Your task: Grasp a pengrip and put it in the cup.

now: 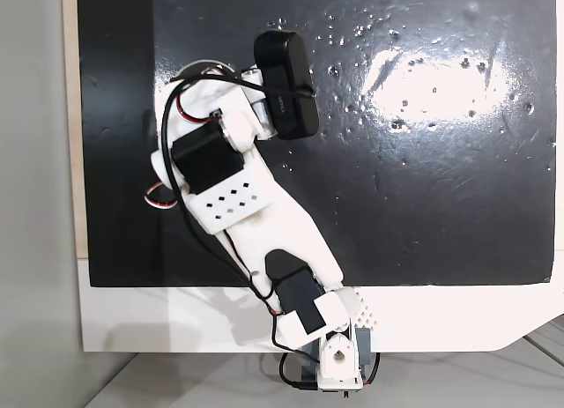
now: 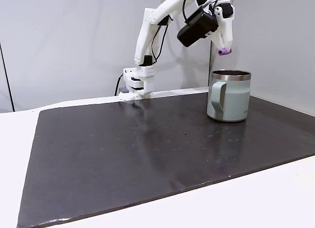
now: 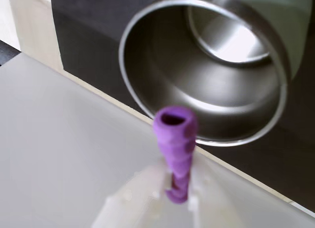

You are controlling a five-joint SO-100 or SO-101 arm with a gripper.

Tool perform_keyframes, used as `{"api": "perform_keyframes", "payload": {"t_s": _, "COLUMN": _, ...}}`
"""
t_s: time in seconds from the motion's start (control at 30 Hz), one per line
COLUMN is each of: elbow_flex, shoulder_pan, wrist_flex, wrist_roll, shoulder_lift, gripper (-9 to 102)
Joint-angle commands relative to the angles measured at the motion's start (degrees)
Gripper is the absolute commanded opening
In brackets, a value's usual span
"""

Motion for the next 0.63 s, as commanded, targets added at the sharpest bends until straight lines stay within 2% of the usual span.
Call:
{"api": "perform_keyframes", "payload": {"t_s": 0.0, "elbow_flex": -3.60, "shoulder_pan": 0.35, "wrist_flex": 0.53, "wrist_roll": 0.35, "shoulder_lift": 0.26, "gripper": 4}}
{"api": "perform_keyframes", "payload": {"t_s": 0.1, "elbow_flex": -3.60, "shoulder_pan": 0.26, "wrist_flex": 0.79, "wrist_roll": -0.09, "shoulder_lift": -0.18, "gripper": 19}}
{"api": "perform_keyframes", "payload": {"t_s": 0.2, "elbow_flex": -3.60, "shoulder_pan": 0.26, "wrist_flex": 1.32, "wrist_roll": -0.09, "shoulder_lift": -0.26, "gripper": 26}}
{"api": "perform_keyframes", "payload": {"t_s": 0.6, "elbow_flex": -3.69, "shoulder_pan": 0.53, "wrist_flex": 1.85, "wrist_roll": -0.26, "shoulder_lift": -0.18, "gripper": 26}}
